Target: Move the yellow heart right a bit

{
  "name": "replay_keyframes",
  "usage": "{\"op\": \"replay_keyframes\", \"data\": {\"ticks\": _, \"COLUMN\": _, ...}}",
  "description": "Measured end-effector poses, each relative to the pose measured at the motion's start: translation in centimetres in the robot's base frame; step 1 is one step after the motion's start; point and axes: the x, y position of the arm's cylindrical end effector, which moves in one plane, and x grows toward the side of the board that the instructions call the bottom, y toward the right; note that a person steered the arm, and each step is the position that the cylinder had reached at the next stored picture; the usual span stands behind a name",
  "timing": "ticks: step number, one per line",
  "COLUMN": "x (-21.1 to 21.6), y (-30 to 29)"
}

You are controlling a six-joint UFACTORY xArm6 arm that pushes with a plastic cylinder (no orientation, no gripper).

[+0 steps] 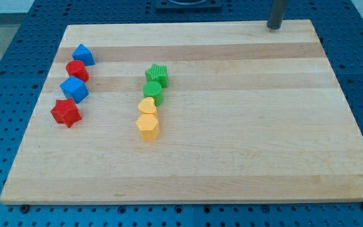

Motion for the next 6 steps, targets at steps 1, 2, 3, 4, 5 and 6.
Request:
{"op": "replay_keyframes", "data": {"ticks": 1, "x": 0.0, "y": -0.1}}
{"op": "replay_keyframes", "data": {"ticks": 2, "x": 2.3, "y": -1.0}}
{"op": "replay_keyframes", "data": {"ticks": 3, "x": 8.2, "y": -1.8}}
{"op": "replay_keyframes", "data": {"ticks": 4, "x": 17.5, "y": -2.9}}
{"op": "replay_keyframes", "data": {"ticks": 5, "x": 27.2, "y": -6.2}}
{"op": "replay_keyframes", "data": {"ticks": 6, "x": 35.6, "y": -12.8}}
